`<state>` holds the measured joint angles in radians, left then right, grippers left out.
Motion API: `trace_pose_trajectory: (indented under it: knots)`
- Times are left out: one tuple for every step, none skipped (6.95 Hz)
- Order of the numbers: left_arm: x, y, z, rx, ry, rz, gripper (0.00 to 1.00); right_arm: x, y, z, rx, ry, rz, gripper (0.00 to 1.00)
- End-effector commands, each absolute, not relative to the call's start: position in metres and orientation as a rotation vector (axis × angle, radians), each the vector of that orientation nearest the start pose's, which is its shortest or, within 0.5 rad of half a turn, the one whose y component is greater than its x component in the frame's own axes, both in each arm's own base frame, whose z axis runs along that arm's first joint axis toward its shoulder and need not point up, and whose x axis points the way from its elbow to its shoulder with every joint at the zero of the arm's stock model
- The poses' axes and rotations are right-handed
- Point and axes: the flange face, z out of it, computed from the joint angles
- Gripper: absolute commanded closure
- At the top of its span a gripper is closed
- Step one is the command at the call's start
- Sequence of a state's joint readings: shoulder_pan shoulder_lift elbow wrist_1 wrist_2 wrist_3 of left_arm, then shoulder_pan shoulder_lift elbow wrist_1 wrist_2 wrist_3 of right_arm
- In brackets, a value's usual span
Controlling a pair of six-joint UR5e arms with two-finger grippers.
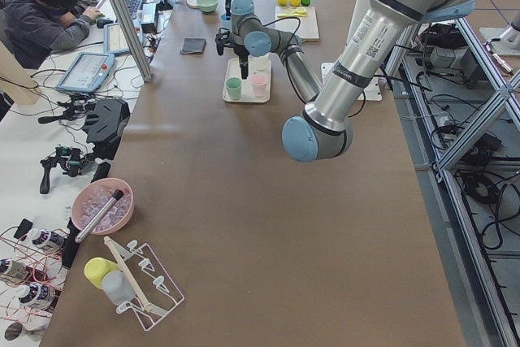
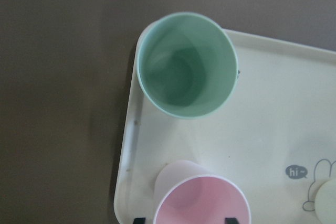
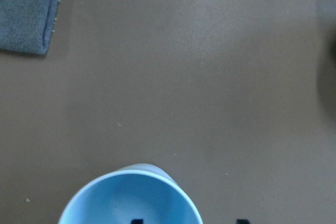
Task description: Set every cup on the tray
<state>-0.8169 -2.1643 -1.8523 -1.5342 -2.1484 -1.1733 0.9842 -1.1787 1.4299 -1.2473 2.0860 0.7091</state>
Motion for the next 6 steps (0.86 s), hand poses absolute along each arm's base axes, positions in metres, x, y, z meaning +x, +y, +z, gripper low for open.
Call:
trace_pose_trajectory:
  knots:
    - [0.295, -0.524, 0.232, 0.067, 0.929, -0.076, 0.01, -0.324, -0.601, 0.464, 0.140, -0.755, -0.006, 1.00]
    - [0.287, -0.526, 0.251, 0.070, 0.907, -0.065, 0.01, -0.331, -0.603, 0.437, 0.166, -0.785, -0.006, 1.00]
    - [0.270, -0.532, 0.269, 0.086, 0.886, -0.045, 0.01, -0.345, -0.590, 0.402, 0.156, -0.838, 0.063, 1.00]
    - [0.251, -0.537, 0.296, 0.097, 0.856, -0.018, 0.01, -0.362, -0.584, 0.358, 0.137, -0.891, 0.151, 1.00]
    - [0.225, -0.544, 0.331, 0.111, 0.813, 0.028, 0.01, -0.396, -0.566, 0.334, 0.135, -0.907, 0.167, 1.00]
    - [0.197, -0.550, 0.365, 0.120, 0.776, 0.064, 0.01, -0.433, -0.551, 0.305, 0.134, -0.930, 0.173, 1.00]
